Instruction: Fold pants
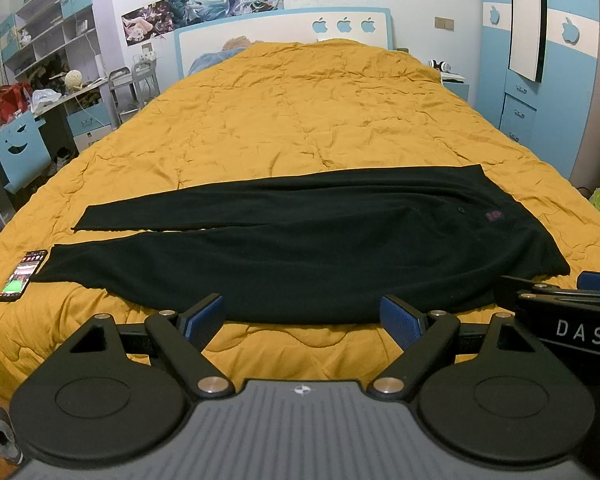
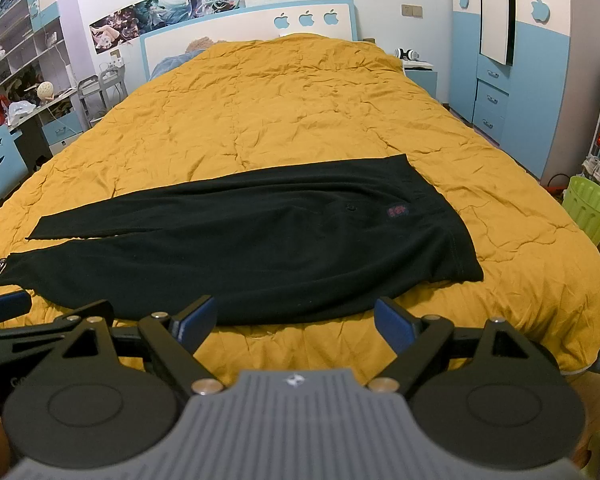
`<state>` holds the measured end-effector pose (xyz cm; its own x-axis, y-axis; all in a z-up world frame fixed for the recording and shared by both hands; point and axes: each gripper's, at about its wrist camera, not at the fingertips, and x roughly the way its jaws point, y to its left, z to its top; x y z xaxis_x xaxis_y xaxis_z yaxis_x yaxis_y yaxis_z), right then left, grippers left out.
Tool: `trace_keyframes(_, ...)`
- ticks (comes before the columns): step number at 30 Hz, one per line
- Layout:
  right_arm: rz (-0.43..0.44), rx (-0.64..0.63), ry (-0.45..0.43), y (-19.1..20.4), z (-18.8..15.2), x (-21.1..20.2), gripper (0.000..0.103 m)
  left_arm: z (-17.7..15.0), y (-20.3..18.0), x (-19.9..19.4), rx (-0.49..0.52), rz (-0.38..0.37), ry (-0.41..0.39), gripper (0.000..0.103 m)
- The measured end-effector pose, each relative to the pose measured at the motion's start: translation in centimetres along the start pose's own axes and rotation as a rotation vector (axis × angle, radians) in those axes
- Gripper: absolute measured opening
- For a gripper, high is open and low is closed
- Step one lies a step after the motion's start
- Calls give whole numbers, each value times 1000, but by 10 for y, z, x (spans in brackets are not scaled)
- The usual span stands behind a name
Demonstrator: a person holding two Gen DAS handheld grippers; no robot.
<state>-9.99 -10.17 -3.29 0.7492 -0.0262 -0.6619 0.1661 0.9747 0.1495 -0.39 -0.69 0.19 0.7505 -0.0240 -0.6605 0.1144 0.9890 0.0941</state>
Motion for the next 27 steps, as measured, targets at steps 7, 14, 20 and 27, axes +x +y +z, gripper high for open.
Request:
trace_keyframes(7,1,-2,5,0,0,1,82,0,0,2,1,-2,13,102)
trace_keyframes(14,66,42,-53,-30,4,19,82,8,42,30,-64,-4,35,102)
trace_keyframes(20,18,159,-95,-95,0,55,82,-2,139,66,-193,31,73,101)
trace_keyframes(27,-59,219,-63,-151,12,90,82,0,261,108,-394,163,164,97)
